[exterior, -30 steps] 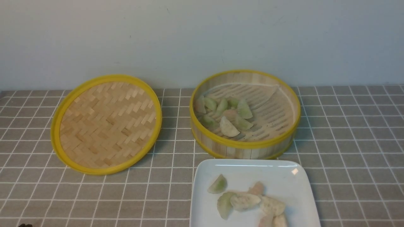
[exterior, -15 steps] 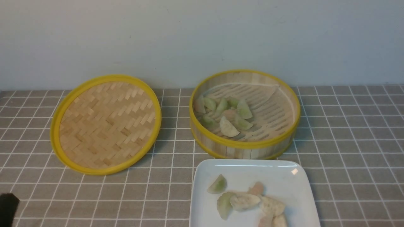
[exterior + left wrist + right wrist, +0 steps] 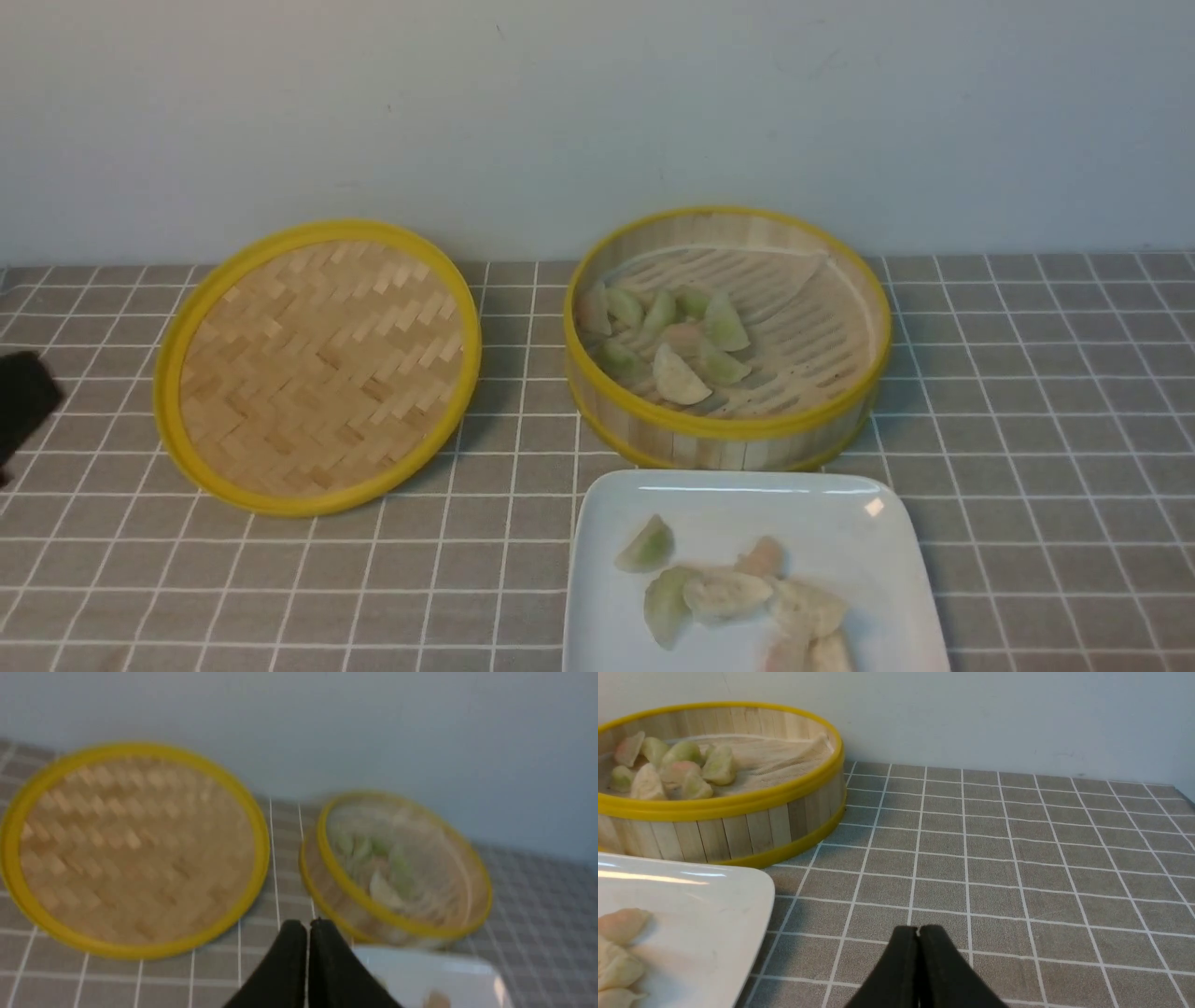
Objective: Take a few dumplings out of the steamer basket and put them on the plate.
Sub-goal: Use the left arm to grab a dumpling from the steamer
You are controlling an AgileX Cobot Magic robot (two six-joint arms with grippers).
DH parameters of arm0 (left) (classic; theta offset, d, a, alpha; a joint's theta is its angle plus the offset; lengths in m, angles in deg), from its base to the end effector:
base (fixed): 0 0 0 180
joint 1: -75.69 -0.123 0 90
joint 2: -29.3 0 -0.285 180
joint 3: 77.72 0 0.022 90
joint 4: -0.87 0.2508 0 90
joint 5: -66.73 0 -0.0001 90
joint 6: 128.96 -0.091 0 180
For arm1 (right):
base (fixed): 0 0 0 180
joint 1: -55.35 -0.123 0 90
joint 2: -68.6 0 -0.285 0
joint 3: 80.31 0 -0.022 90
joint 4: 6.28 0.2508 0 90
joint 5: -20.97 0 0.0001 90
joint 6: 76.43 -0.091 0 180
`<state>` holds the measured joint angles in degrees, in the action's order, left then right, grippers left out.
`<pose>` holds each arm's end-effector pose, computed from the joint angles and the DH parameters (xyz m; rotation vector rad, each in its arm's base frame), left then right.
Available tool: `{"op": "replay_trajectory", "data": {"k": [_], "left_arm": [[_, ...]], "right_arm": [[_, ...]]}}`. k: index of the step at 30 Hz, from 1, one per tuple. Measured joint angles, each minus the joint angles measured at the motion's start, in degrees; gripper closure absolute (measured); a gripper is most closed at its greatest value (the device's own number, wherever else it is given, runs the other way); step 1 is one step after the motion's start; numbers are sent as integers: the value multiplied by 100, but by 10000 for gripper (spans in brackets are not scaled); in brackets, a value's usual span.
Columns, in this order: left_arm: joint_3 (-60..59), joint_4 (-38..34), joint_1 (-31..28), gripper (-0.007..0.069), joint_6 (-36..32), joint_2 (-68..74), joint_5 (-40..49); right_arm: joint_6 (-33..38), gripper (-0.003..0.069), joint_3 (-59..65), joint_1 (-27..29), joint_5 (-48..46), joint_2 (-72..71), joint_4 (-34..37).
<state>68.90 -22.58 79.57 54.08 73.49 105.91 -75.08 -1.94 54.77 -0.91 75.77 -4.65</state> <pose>0.1142 -0.0307 0.3607 -0.1467 2.0166 -0.5380 0.0523 0.0015 0.1727 -0.0141 1.8747 0.0189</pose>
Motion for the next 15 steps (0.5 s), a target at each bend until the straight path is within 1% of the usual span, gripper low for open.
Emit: {"op": "replay_trajectory", "data": {"k": [2, 3, 5, 6, 7, 9, 11, 12, 15], "left_arm": [[474, -82, 0, 629, -304, 604, 456], [1041, -234, 0, 629, -756, 1364, 916], [1589, -472, 8, 629, -1159, 2156, 1264], [1698, -547, 18, 629, -1287, 2318, 1350], [2108, -639, 147, 629, -1551, 2912, 1463], [2566, -601, 457, 629, -1697, 3571, 1482], [2903, -491, 790, 629, -1709, 4052, 1469], [3144, -403, 1053, 629, -1702, 4398, 1451], [3593, -198, 1487, 629, -1657, 5024, 1439]], "right_arm": [[0, 672, 0, 0, 0, 0, 0], [0, 672, 0, 0, 0, 0, 0], [0, 672, 0, 0, 0, 0, 0], [0, 672, 0, 0, 0, 0, 0], [0, 672, 0, 0, 0, 0, 0], [0, 672, 0, 0, 0, 0, 0], [0, 672, 0, 0, 0, 0, 0], [0, 672, 0, 0, 0, 0, 0], [0, 672, 0, 0, 0, 0, 0]]}}
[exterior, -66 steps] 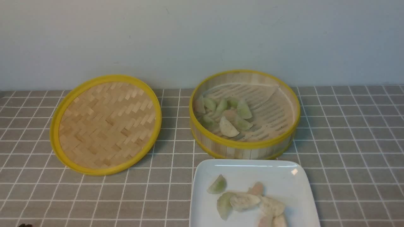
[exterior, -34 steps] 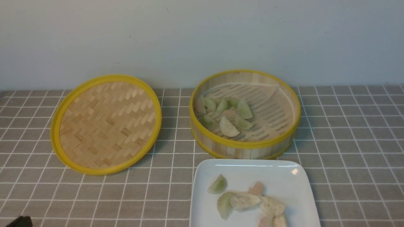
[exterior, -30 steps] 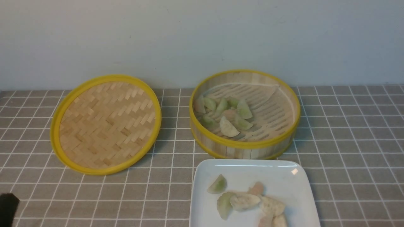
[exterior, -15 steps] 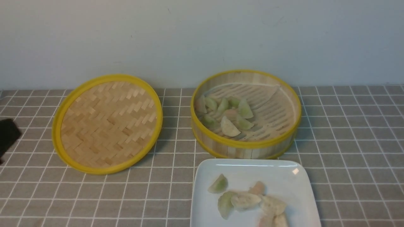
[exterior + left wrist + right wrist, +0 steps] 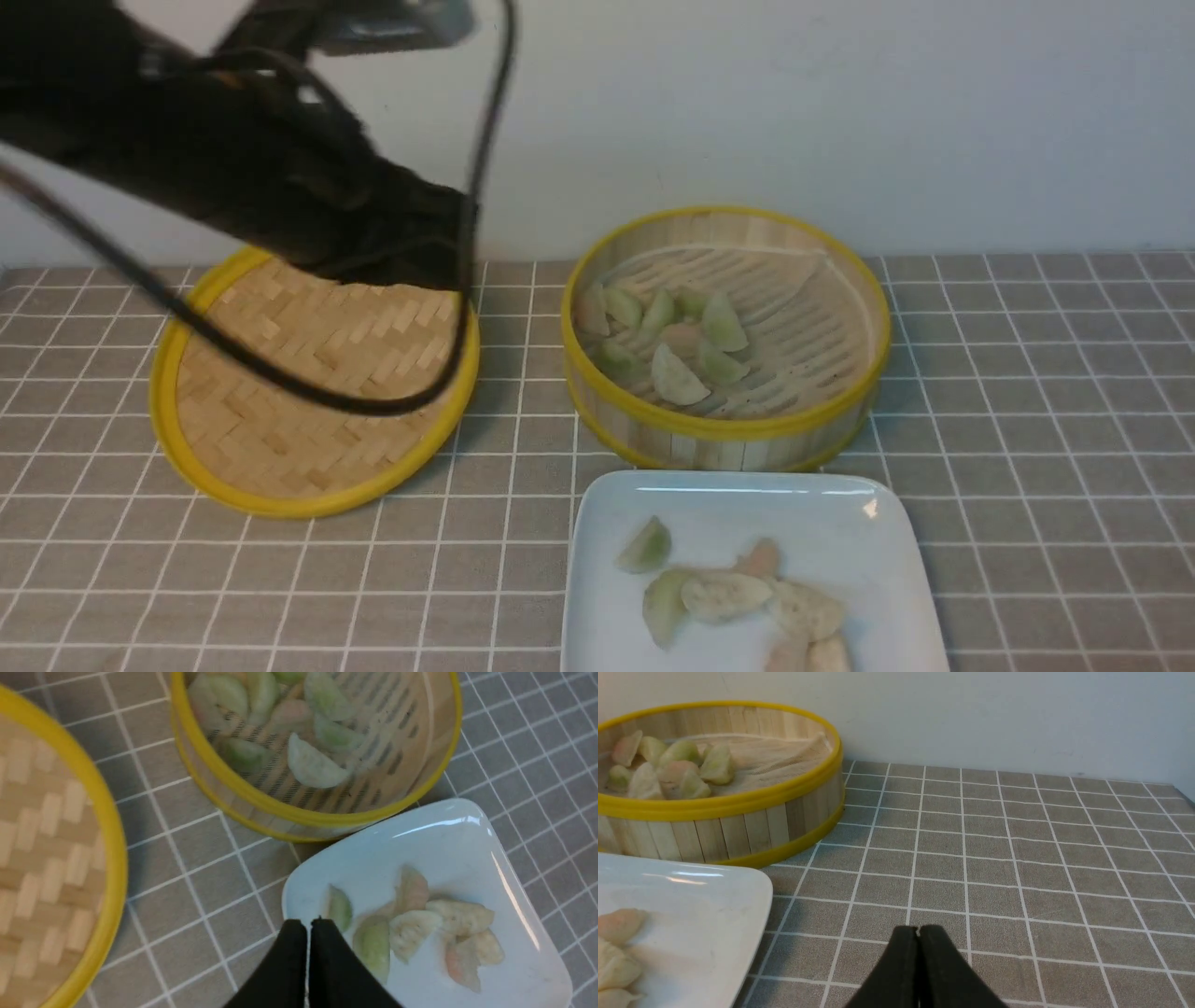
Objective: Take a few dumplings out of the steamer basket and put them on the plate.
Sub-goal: Use the left arm to grab a dumpling from the steamer
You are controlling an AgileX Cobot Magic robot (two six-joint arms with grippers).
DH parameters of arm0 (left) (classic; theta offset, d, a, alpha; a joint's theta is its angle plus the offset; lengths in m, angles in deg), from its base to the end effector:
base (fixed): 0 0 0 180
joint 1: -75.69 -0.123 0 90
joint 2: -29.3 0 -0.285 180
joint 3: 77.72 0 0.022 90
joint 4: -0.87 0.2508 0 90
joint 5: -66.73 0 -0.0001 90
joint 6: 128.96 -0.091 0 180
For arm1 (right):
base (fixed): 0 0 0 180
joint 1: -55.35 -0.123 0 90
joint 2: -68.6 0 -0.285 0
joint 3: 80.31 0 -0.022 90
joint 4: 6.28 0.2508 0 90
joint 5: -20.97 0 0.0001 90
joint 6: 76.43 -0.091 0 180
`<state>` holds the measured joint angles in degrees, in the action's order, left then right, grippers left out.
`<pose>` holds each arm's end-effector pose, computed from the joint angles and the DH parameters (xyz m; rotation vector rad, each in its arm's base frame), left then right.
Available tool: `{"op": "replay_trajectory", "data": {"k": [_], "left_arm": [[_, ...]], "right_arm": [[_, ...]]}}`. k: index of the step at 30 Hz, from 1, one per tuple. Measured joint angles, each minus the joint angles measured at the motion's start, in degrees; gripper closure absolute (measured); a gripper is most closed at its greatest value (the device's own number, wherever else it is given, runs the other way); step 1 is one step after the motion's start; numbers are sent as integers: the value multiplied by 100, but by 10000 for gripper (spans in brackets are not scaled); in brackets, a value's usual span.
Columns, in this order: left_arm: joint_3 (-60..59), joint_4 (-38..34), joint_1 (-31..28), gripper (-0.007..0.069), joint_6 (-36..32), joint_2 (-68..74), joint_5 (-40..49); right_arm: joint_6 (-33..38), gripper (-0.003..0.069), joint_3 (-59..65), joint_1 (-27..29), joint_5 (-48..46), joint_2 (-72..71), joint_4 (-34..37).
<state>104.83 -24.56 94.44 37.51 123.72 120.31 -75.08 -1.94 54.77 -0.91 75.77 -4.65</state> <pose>0.2977 -0.1343 0.3530 0.5084 2.4530 -0.5923 0.0523 0.0015 0.1727 -0.0141 1.8747 0.0189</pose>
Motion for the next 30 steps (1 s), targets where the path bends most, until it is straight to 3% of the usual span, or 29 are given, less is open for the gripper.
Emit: {"op": "replay_trajectory", "data": {"k": [5, 14, 19, 24, 27, 28, 29, 30], "left_arm": [[946, 235, 585, 629, 293, 1245, 37], [2302, 344, 1106, 629, 247, 2799, 25], [2714, 479, 1225, 572, 247, 3344, -63], [2793, 764, 1241, 382, 385, 3710, -664], [2793, 1009, 1241, 223, 705, 3985, -935], [2793, 1009, 1241, 223, 705, 3985, -935], [2793, 1118, 1241, 144, 765, 4180, -1103], [2793, 1130, 1241, 137, 765, 4196, -1117]], "right_arm": [[0, 672, 0, 0, 0, 0, 0], [0, 672, 0, 0, 0, 0, 0], [0, 672, 0, 0, 0, 0, 0], [0, 672, 0, 0, 0, 0, 0], [0, 672, 0, 0, 0, 0, 0], [0, 672, 0, 0, 0, 0, 0], [0, 672, 0, 0, 0, 0, 0], [0, 672, 0, 0, 0, 0, 0]]}}
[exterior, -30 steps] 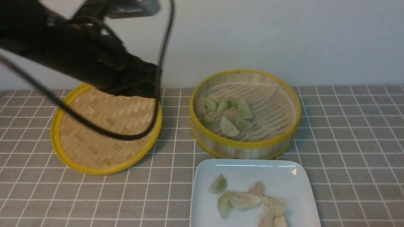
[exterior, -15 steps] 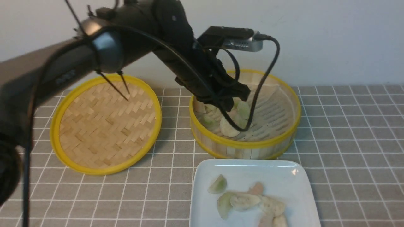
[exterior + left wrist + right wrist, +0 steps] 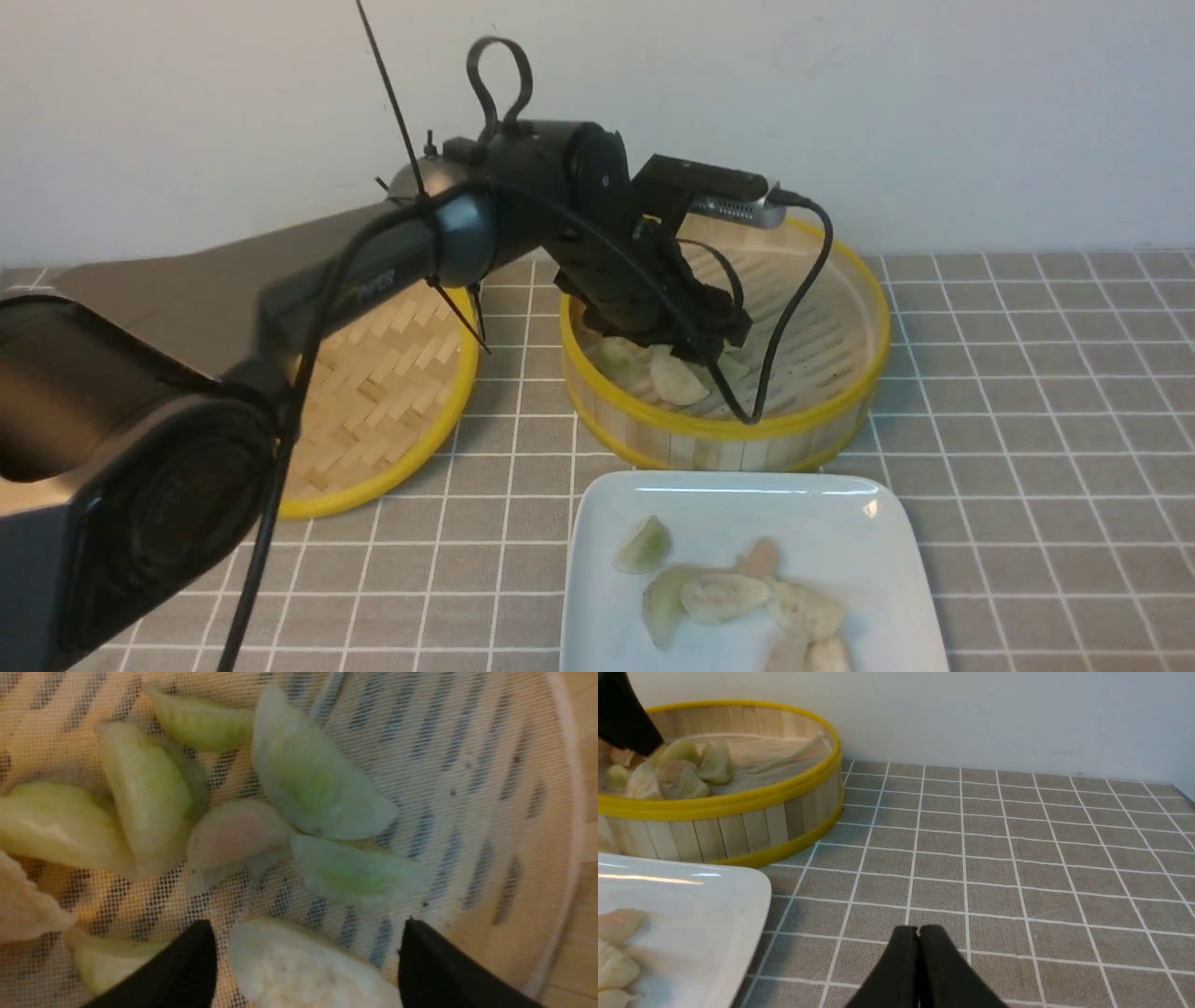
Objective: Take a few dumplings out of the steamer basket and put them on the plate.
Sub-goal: Use the left arm to grab a dumpling from the steamer
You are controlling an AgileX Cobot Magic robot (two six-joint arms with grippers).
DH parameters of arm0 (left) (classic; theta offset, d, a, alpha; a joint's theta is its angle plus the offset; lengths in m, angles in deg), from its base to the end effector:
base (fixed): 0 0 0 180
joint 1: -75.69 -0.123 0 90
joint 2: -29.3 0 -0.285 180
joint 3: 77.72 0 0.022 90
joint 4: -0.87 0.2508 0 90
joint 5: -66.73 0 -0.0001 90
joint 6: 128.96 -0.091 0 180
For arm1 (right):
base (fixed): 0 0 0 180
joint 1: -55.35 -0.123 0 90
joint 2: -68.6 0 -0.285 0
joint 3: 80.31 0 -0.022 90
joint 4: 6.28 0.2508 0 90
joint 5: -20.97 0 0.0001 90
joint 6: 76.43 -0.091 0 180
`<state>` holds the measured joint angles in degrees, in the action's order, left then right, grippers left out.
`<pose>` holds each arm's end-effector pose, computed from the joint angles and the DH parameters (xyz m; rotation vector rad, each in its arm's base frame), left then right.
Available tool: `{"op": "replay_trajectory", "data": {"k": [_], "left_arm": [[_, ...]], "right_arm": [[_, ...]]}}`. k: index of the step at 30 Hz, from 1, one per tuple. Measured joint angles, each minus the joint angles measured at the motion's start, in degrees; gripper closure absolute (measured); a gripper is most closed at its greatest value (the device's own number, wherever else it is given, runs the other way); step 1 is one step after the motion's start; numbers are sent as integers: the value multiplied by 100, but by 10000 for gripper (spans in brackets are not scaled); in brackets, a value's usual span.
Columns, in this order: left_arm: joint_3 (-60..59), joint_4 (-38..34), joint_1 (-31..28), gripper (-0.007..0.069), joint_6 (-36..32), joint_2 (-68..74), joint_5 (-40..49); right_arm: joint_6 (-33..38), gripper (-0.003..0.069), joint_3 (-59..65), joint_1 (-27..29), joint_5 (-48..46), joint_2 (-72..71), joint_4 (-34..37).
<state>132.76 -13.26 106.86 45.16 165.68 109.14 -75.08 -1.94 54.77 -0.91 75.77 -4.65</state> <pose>0.4216 -0.2725 0.1964 0.6617 2.5318 -0.4413 0.0523 0.0015 0.1727 -0.0141 1.8747 0.0189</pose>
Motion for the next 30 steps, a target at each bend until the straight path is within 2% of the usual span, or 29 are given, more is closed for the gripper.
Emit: {"op": "replay_trajectory", "data": {"k": [2, 7, 11, 13, 16, 22, 29, 30], "left_arm": [[0, 79, 0, 81, 19, 170, -118], [18, 80, 0, 77, 18, 258, -260], [45, 80, 1, 157, 20, 358, -261], [57, 77, 6, 256, 20, 380, -134], [67, 59, 6, 337, 20, 385, -33], [222, 46, 18, 337, -20, 391, 209], [825, 41, 50, 339, -7, 3, 1221], [930, 41, 50, 339, -20, -312, 1650]], "right_arm": [[0, 672, 0, 0, 0, 0, 0], [0, 672, 0, 0, 0, 0, 0], [0, 672, 0, 0, 0, 0, 0], [0, 672, 0, 0, 0, 0, 0], [0, 672, 0, 0, 0, -4, 0], [0, 672, 0, 0, 0, -4, 0], [0, 672, 0, 0, 0, -4, 0], [0, 672, 0, 0, 0, -4, 0]]}}
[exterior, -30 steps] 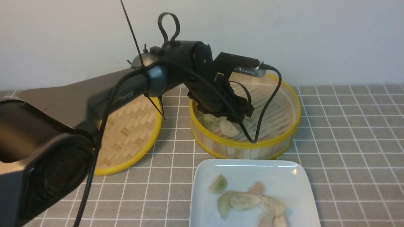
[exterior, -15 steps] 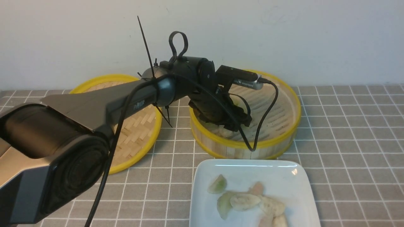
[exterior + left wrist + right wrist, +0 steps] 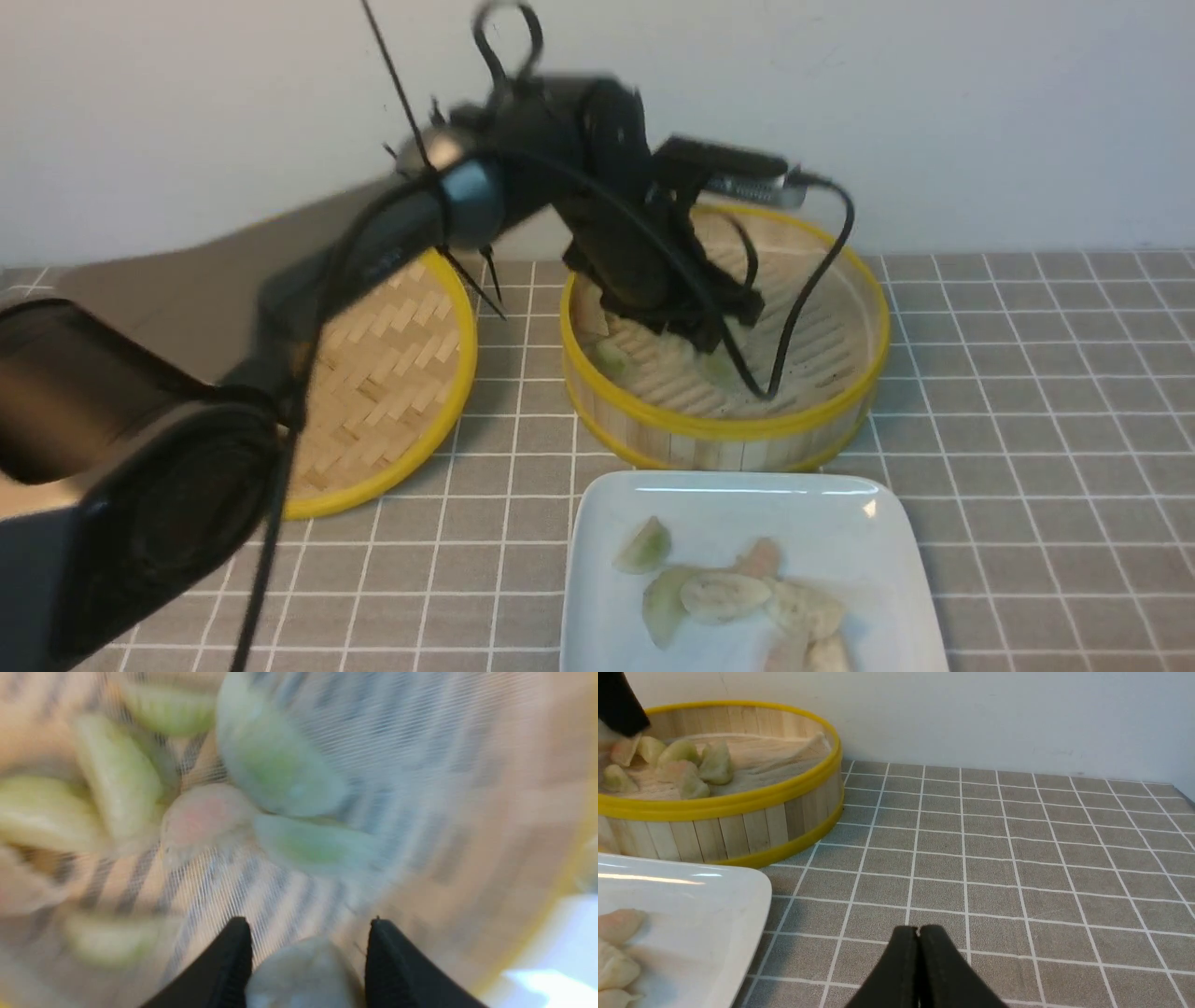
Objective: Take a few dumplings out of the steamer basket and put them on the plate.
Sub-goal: Use the left arm to grab a dumpling from the steamer, then use the left arm to put the dumpling into the plate
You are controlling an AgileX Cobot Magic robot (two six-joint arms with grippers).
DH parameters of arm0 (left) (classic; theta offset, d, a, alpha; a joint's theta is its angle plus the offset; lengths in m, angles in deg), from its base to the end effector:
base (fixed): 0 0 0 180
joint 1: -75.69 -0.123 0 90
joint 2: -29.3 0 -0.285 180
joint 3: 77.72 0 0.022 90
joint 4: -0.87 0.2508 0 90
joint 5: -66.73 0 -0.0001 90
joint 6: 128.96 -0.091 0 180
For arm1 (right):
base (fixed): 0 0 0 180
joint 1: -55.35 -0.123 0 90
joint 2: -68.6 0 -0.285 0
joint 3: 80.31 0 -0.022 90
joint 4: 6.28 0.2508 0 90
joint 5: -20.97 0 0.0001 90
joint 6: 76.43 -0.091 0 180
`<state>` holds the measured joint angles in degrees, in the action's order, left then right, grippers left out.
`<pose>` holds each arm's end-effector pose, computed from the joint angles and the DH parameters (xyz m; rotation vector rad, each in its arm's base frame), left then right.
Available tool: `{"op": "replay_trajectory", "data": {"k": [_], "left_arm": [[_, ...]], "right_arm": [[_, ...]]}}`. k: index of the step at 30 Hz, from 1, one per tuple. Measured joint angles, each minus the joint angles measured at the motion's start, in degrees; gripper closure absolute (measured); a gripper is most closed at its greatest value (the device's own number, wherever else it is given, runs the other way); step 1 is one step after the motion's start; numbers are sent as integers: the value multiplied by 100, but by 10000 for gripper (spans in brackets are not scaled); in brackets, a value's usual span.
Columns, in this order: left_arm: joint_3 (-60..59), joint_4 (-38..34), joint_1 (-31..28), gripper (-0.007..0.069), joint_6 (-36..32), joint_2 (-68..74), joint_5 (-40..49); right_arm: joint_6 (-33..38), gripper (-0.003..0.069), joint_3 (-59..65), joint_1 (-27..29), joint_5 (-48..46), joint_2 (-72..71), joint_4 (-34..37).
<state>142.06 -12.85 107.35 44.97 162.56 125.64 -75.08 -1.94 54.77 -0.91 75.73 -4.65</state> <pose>0.4067 -0.2725 0.2588 0.7752 2.5745 -0.4561 0.0523 0.0015 0.1727 -0.0141 1.8740 0.0189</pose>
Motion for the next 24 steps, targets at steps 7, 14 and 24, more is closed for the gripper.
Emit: {"op": "replay_trajectory", "data": {"k": [7, 14, 24], "left_arm": [[-334, 7, 185, 339, -29, -846, 1094], [-1774, -10, 1020, 343, -45, -950, 1129], [-1711, 555, 1281, 342, -80, -424, 250]], "right_arm": [[0, 672, 0, 0, -5, 0, 6], [0, 672, 0, 0, -5, 0, 6], [0, 672, 0, 0, -5, 0, 6]]}}
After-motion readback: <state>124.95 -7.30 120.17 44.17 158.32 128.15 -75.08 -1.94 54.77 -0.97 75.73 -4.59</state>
